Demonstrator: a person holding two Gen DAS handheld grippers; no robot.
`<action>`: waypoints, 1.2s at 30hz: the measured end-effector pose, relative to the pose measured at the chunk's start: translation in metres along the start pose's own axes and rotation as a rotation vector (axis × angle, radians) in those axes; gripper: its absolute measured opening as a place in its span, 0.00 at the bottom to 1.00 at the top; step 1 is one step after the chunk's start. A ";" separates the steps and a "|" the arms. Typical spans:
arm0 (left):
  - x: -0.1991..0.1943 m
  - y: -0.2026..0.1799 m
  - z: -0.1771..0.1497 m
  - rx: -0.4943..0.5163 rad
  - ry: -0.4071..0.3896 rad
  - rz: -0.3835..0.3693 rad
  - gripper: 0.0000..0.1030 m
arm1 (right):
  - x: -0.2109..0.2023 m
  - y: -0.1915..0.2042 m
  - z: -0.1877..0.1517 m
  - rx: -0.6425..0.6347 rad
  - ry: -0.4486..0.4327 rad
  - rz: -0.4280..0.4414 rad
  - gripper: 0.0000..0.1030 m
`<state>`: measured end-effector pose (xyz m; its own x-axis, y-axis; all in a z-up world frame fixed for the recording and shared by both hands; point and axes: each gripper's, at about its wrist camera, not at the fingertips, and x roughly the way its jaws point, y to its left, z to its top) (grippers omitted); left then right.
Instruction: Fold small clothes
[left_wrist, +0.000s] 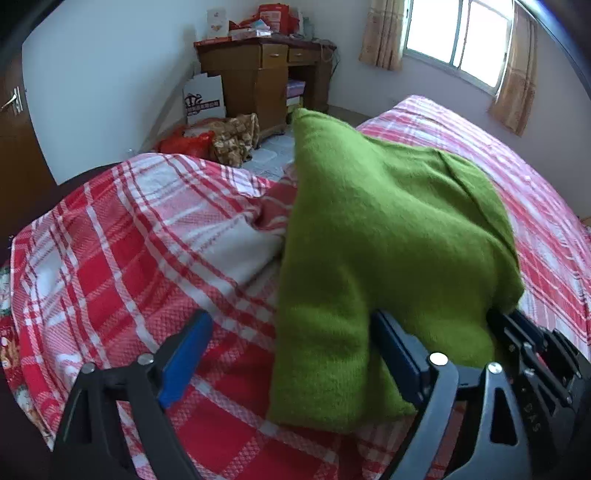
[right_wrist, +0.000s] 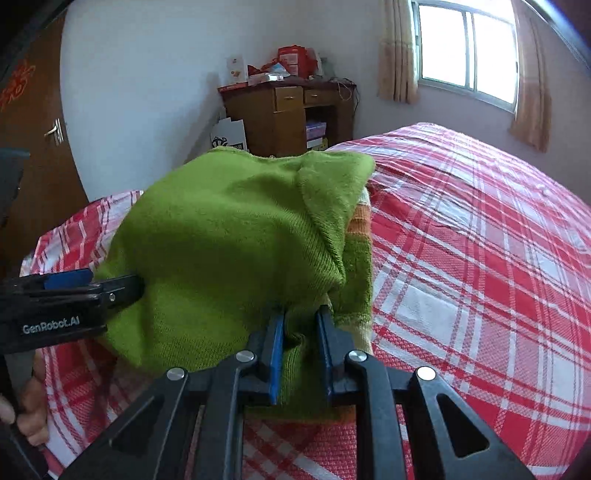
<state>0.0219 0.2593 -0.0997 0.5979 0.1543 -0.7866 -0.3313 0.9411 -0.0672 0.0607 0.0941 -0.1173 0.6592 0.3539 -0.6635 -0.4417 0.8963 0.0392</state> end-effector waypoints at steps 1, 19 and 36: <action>-0.001 -0.001 -0.001 0.006 0.001 0.008 0.90 | -0.001 -0.002 0.000 0.016 0.006 0.012 0.17; -0.056 -0.023 -0.054 0.164 -0.056 0.064 0.88 | -0.074 0.006 -0.050 0.136 0.076 -0.018 0.30; -0.081 -0.043 -0.109 0.276 0.048 0.103 0.88 | -0.118 0.016 -0.080 0.133 0.208 -0.121 0.60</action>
<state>-0.0918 0.1740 -0.1004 0.5343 0.2448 -0.8091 -0.1734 0.9685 0.1786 -0.0727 0.0454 -0.0984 0.5571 0.1920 -0.8079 -0.2742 0.9609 0.0393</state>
